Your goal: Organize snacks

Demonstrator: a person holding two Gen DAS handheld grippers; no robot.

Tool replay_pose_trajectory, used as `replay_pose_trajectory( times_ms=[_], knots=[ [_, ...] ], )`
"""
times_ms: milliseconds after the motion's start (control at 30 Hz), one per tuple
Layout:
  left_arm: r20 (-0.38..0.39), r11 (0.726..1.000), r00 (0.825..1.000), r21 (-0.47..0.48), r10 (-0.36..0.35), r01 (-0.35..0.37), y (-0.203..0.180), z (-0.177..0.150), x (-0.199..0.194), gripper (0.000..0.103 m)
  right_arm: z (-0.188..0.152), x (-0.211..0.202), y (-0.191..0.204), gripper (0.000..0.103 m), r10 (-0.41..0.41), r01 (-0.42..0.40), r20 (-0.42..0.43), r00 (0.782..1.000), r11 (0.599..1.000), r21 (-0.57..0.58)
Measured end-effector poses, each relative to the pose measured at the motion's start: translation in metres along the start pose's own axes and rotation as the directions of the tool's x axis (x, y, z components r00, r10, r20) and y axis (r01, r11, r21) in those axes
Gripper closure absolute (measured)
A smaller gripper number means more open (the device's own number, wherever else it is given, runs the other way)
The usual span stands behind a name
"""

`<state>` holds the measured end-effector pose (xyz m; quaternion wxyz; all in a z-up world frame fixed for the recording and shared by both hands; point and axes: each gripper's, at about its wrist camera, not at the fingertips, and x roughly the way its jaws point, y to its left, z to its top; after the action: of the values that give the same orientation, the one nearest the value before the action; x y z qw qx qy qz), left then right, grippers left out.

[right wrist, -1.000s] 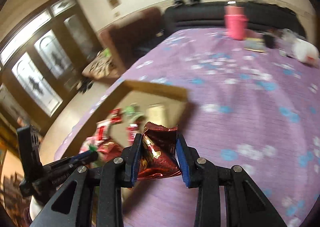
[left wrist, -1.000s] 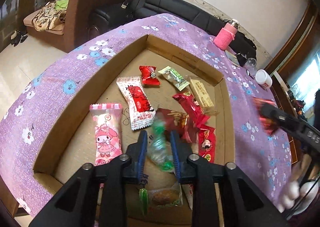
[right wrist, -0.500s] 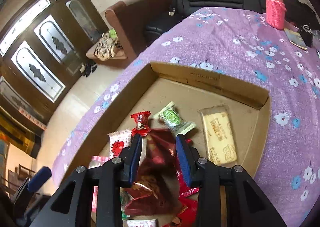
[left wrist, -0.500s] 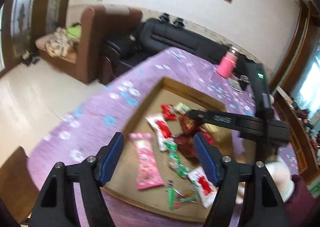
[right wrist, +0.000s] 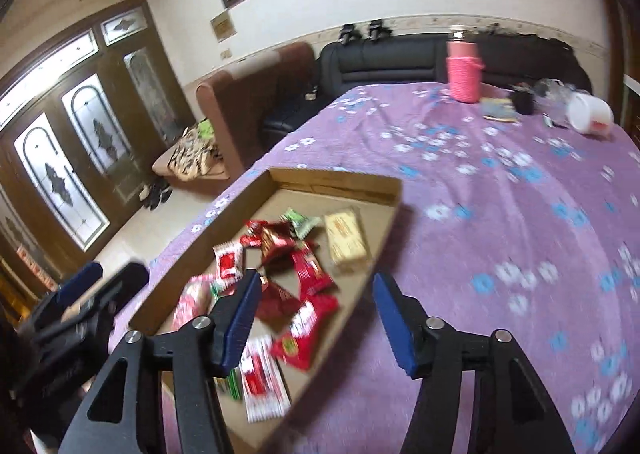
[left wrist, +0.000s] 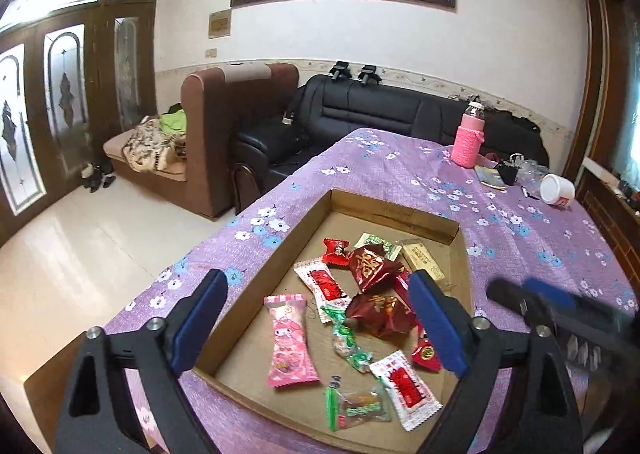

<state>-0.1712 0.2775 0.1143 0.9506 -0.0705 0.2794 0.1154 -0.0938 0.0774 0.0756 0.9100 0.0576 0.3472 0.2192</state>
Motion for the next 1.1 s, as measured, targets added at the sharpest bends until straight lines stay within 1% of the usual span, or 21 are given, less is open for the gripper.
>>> replay_pose_trajectory(
  times_ms=[100,200,433,667,733,900,967,1100],
  knots=[
    [-0.013,0.999,0.999,0.009,0.036,-0.035,-0.014,0.001,-0.005,0.007,-0.017,-0.013,-0.005,0.038,-0.055,0.055,0.018,0.998,0.998,-0.011],
    [-0.021,0.999,0.999,0.019,0.040,-0.039,-0.026,-0.001,-0.012,0.007,-0.030,-0.024,-0.013,0.038,-0.105,0.106,0.046,0.993,0.994,-0.020],
    [-0.024,0.996,0.998,0.068,0.060,-0.058,-0.049,-0.007,-0.021,0.007,-0.048,-0.032,-0.023,0.038,-0.086,0.086,0.048,0.995,0.996,-0.002],
    [-0.034,0.994,0.998,0.092,0.058,-0.054,-0.064,-0.012,-0.020,0.007,-0.058,-0.044,-0.019,0.037,-0.107,0.112,0.104,0.989,0.993,-0.044],
    [-0.042,0.994,0.998,0.096,0.056,-0.052,-0.067,-0.014,-0.018,0.007,-0.059,-0.047,-0.019,0.034,-0.111,0.118,0.121,0.986,0.992,-0.051],
    [-0.057,0.995,0.998,0.097,0.040,-0.035,-0.071,-0.012,-0.015,0.007,-0.061,-0.045,-0.021,0.034,-0.140,0.143,0.123,0.982,0.989,-0.019],
    [-0.043,0.995,0.998,0.095,0.039,-0.035,-0.071,-0.010,-0.016,0.007,-0.062,-0.046,-0.021,0.034,-0.151,0.154,0.122,0.981,0.988,-0.015],
    [-0.007,0.997,1.000,0.068,0.029,-0.029,-0.063,-0.010,-0.021,0.007,-0.065,-0.049,-0.019,0.034,-0.184,0.190,0.149,0.972,0.982,-0.026]
  ],
)
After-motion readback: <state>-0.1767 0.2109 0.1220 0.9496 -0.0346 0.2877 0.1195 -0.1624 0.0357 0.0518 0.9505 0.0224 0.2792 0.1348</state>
